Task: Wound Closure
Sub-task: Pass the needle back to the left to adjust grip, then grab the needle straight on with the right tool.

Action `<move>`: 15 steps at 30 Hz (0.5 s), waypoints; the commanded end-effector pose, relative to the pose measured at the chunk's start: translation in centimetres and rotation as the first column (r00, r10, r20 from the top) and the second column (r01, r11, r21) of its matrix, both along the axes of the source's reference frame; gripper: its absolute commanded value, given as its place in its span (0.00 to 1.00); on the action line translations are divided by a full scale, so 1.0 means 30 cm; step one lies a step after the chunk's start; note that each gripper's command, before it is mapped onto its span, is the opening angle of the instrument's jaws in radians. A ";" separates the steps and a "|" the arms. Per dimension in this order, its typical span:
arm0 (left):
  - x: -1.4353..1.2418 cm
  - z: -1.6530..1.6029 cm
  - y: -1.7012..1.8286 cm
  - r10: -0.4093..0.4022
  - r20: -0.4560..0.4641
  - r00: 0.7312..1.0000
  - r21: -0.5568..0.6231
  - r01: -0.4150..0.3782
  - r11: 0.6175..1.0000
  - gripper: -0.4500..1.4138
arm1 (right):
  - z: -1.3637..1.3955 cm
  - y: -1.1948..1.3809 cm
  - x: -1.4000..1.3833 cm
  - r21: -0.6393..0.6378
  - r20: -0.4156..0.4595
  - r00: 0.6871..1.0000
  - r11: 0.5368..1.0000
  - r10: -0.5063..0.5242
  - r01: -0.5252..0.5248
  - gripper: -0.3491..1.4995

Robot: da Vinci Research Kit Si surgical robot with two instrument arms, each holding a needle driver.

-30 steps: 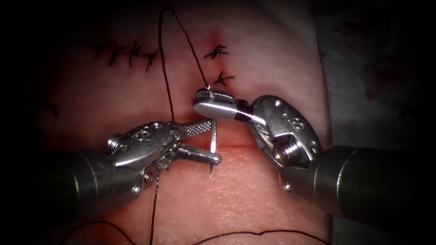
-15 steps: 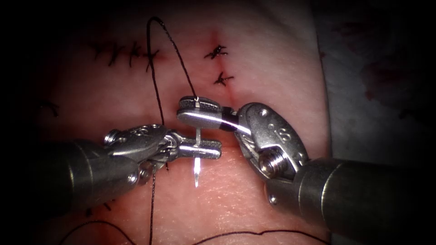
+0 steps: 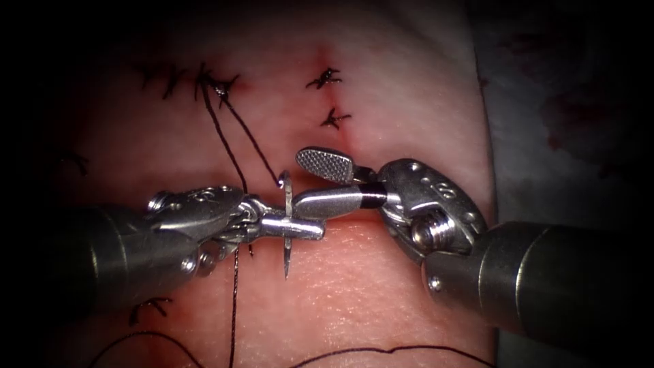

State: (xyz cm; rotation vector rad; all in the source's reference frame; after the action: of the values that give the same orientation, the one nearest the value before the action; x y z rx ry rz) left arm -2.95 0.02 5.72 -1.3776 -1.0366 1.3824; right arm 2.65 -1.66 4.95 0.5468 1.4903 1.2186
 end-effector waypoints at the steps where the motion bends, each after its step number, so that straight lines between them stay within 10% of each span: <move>1: -0.0021 0.002 0.001 0.000 0.000 1.000 -0.012 0.000 1.000 0.00 | 0.0004 0.0008 0.0035 -0.003 -0.005 1.000 1.000 0.003 -0.003 0.80; 15: -0.0024 0.003 0.001 -0.002 -0.028 1.000 -0.035 0.001 0.999 0.00 | -0.0044 -0.0005 0.0080 -0.091 0.051 0.999 0.996 -0.004 0.009 0.68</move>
State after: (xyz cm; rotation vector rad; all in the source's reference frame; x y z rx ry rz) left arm -2.96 0.04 5.75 -1.3756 -0.9982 1.4232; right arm 2.80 -1.70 4.75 0.4509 1.4856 1.1447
